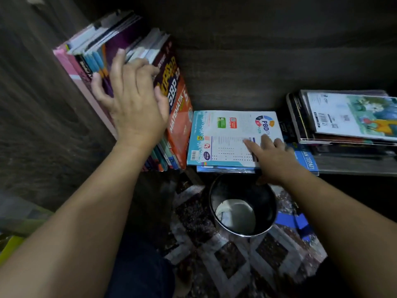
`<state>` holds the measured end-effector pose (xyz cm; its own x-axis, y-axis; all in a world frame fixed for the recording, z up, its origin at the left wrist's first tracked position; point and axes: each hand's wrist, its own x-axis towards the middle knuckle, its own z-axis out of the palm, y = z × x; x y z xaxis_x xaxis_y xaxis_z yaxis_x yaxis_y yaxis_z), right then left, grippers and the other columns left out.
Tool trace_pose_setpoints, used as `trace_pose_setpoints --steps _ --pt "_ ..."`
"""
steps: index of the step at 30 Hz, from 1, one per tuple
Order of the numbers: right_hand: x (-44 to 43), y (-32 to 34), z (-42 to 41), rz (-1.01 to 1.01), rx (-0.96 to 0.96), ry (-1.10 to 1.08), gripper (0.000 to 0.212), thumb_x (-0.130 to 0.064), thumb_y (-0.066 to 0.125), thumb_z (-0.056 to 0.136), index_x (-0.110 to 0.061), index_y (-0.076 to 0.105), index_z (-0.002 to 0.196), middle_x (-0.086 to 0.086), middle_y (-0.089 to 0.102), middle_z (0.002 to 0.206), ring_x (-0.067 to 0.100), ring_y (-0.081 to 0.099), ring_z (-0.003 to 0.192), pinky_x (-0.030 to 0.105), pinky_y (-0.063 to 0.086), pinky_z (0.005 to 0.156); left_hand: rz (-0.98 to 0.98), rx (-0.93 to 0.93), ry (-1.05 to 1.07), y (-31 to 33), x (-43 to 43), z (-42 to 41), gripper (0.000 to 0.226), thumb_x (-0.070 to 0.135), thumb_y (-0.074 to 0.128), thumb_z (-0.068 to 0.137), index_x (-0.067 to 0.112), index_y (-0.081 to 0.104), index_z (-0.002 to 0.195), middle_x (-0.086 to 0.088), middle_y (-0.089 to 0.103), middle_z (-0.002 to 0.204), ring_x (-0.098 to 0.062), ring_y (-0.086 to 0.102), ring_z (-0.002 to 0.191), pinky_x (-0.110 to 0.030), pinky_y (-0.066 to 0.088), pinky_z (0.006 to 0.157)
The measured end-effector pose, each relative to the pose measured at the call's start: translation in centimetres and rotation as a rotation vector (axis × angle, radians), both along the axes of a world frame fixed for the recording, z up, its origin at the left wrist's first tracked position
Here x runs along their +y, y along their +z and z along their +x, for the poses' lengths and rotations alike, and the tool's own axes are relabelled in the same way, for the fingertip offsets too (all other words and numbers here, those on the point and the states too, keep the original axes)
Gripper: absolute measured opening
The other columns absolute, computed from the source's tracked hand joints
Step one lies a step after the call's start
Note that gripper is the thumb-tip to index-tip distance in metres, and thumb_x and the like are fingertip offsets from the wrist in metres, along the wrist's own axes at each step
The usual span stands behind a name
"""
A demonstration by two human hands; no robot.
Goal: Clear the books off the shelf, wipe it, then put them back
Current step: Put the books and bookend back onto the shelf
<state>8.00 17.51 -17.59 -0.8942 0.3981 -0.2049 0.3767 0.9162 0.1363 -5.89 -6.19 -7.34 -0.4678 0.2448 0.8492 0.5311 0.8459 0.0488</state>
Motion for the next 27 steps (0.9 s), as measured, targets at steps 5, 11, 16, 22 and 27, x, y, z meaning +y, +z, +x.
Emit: trace_pose_setpoints --steps 5,11,16,22,27 --pt "1.3 -1.7 1.6 -0.035 0.079 0.016 0.090 -0.026 0.058 0.093 -0.042 -0.010 0.149 0.010 -0.004 0.159 0.046 0.002 0.142 0.064 0.025 0.107 0.031 -0.041 0.029 0.6 0.7 1.1 0.036 0.029 0.052 0.078 0.018 0.057 0.112 0.001 0.050 0.135 -0.027 0.025 0.143 -0.056 0.014 0.109" --pt "1.3 1.5 2.7 -0.042 0.184 0.161 0.064 -0.028 0.054 0.089 -0.036 0.027 0.147 0.001 0.048 0.140 0.028 0.049 0.121 0.037 0.047 0.092 -0.026 -0.117 0.152 1.1 1.5 1.1 0.038 0.023 0.047 0.082 0.013 0.051 0.118 -0.010 0.050 0.129 -0.031 0.035 0.135 -0.056 0.012 0.110" --pt "0.5 2.7 4.7 0.018 0.162 0.215 0.061 -0.044 0.060 0.082 -0.039 0.037 0.138 -0.005 0.056 0.129 0.023 0.055 0.112 0.032 0.047 0.084 -0.050 -0.177 0.233 1.2 2.2 1.4 0.038 0.021 0.049 0.081 0.011 0.047 0.118 -0.014 0.048 0.128 -0.035 0.035 0.133 -0.058 0.014 0.110" --pt "-0.8 -1.9 5.5 0.013 0.071 0.084 0.095 -0.012 0.061 0.088 -0.031 -0.007 0.151 0.009 0.001 0.157 0.043 0.003 0.143 0.057 0.023 0.111 -0.031 -0.245 0.213 1.7 2.6 3.5 0.054 0.023 0.056 0.079 0.021 0.044 0.132 -0.009 0.024 0.155 -0.040 0.010 0.145 -0.060 0.009 0.111" --pt "-0.3 -0.1 5.5 -0.009 0.205 0.119 0.065 -0.012 0.054 0.090 -0.021 0.027 0.148 0.006 0.038 0.148 0.028 0.036 0.135 0.037 0.039 0.103 -0.263 -0.285 -0.155 1.4 3.8 6.5 0.049 0.029 0.056 0.076 0.022 0.056 0.125 -0.004 0.041 0.142 -0.028 0.028 0.138 -0.055 0.016 0.109"
